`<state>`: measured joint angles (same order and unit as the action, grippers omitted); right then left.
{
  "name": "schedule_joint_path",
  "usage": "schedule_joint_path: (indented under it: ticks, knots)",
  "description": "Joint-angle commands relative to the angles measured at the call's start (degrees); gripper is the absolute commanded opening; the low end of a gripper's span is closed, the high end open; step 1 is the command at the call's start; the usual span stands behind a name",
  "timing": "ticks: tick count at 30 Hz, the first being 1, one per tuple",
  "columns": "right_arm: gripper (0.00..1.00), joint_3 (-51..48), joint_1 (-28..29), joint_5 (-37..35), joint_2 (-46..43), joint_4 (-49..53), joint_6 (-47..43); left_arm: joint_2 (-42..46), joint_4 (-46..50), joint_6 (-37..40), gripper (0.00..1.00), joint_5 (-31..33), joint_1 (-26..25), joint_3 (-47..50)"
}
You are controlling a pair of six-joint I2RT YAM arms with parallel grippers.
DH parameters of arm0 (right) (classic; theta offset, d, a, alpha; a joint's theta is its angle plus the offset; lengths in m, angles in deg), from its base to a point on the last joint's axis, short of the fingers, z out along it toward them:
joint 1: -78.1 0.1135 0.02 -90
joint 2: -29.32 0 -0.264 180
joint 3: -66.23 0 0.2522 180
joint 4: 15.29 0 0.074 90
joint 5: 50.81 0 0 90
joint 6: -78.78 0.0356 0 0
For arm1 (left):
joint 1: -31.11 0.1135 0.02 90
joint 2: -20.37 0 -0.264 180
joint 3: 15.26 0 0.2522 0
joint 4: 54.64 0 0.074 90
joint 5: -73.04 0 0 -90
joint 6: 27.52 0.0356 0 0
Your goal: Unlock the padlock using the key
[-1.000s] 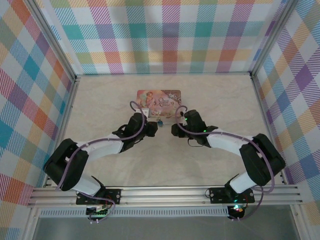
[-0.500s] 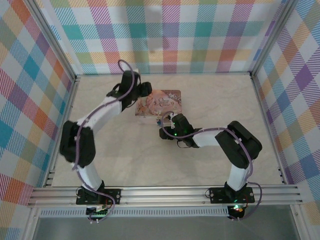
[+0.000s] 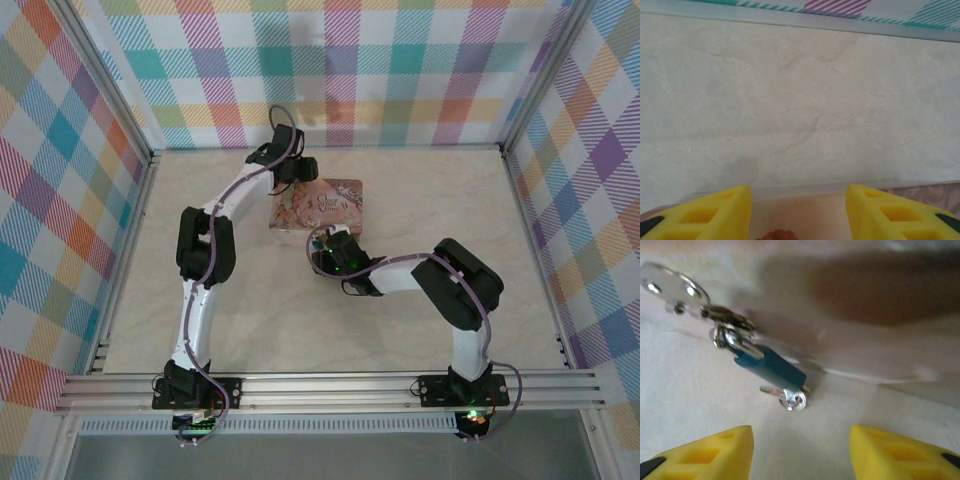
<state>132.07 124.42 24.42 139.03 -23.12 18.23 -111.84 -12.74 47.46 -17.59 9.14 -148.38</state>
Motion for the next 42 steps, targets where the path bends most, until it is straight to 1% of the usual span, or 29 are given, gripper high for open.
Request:
schedule_joint_path:
  ticks: [1, 2, 4, 5, 9, 10, 12, 14, 17, 21, 25, 27, 30, 32, 37, 40, 42]
  knots:
    - [0.52, 2.90, 1.03, -3.91, 4.78, 0.41, 1.30, -2.81, 5.09, 2.59, 0.51, -1.20, 0.09, -3.02]
    - [0.52, 3.98, 1.30, -5.40, 5.75, 1.19, 1.75, -3.68, 6.13, 3.16, 0.49, -1.71, 0.09, -4.17]
    - [0.49, 4.94, 1.49, -6.10, 6.94, 0.91, 2.32, -5.37, 8.68, 3.83, 0.44, -2.90, 0.09, -6.22]
    - [0.46, 5.41, 1.56, -6.89, 7.33, 1.07, 2.77, -5.84, 9.40, 3.86, 0.42, -3.04, 0.09, -6.42]
    - [0.32, 8.78, 1.67, -9.97, 9.11, 4.67, 3.54, -6.28, 9.72, 3.74, 0.36, -5.31, 0.09, -5.21]
    - [0.28, 9.54, 1.66, -10.61, 9.56, 5.69, 3.87, -6.22, 9.39, 3.48, 0.36, -5.57, 0.05, -4.54]
    - [0.13, 11.37, 1.66, -11.89, 10.53, 8.39, 4.84, -5.55, 8.25, 3.01, 0.36, -5.79, 0.00, -2.69]
    - [0.01, 11.53, 1.66, -11.78, 10.78, 8.26, 4.66, -5.13, 7.81, 2.90, 0.36, -5.52, 0.01, -1.78]
    - [0.00, 8.57, 1.66, -10.13, 8.30, 5.47, 2.79, -4.61, 8.06, 3.39, 0.35, -4.69, 0.08, -1.05]
    - [0.00, 4.00, 1.65, -8.63, 2.26, 3.97, -3.63, -3.99, 8.07, 4.19, 0.35, -3.49, 0.09, 0.18]
    - [0.00, -0.25, 0.90, -3.01, -4.55, 2.81, -11.79, -2.28, 6.61, 4.08, 0.35, -3.06, 0.17, 3.15]
    - [0.00, -1.56, 0.21, -1.02, -7.51, 4.06, -14.76, -1.30, 5.70, 3.87, 0.35, -3.15, 0.18, 4.81]
    - [0.00, -3.43, -1.80, 2.17, -10.52, 4.81, -15.72, 0.08, 4.13, 3.54, 0.36, -3.57, 0.18, 7.22]
    - [0.00, -4.15, -2.64, 4.79, -11.85, 4.61, -15.44, 0.26, 4.20, 3.51, 0.36, -3.75, 0.18, 7.59]
    - [0.00, -3.51, -2.65, 4.25, -12.00, 4.86, -15.57, 0.97, 2.93, 2.83, 0.36, -4.69, 0.18, 10.29]
    - [0.00, -1.74, -2.66, 3.99, -10.56, 5.43, -17.36, 1.33, 1.71, 2.23, 0.36, -6.03, 0.18, 11.75]
    - [0.00, 0.43, -2.64, 5.03, -9.19, 5.91, -18.00, 1.20, 1.10, 1.64, 0.34, -7.25, 0.17, 12.33]
